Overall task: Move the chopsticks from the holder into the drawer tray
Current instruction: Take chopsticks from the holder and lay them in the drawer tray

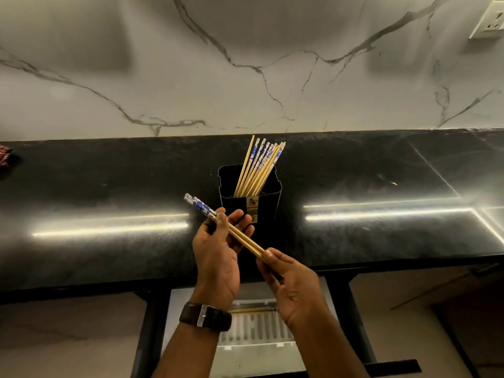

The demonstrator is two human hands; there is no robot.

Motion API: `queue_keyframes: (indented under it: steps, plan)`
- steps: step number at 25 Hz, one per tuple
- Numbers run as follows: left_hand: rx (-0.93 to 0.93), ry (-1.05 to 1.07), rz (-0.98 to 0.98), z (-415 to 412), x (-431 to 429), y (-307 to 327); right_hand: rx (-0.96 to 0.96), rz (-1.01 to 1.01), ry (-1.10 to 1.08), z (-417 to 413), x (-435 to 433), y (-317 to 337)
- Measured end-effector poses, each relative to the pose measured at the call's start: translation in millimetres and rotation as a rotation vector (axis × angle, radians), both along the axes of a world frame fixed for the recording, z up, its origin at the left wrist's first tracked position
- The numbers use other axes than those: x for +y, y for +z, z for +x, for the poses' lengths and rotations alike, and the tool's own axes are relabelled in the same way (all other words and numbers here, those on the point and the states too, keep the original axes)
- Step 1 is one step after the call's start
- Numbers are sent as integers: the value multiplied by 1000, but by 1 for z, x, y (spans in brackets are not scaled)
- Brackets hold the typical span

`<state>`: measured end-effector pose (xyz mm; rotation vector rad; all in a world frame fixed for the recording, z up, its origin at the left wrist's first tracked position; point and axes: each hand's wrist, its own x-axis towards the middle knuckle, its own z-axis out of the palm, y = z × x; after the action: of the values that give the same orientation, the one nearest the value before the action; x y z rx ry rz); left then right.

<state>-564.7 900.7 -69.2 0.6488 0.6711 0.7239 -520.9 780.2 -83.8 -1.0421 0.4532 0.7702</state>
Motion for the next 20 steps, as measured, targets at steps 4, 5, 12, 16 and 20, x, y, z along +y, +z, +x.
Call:
queue_keyframes:
  steps: [4, 5, 12, 16, 20]
  plan:
    - [41, 149, 62, -11, 23, -3, 48, -2, 77, 6, -14, -16]
    - [59, 166, 80, -14, 25, -4, 52, -5, 97, 7, -15, -17]
    - [150, 214, 80, -22, 18, -25, -1, -115, 38, 12, -6, -21]
    - [204, 294, -34, -32, 8, -48, 37, -303, -165, 9, -12, -37]
    - [278, 267, -97, -44, -9, -70, 194, -307, -229, -4, -14, -52]
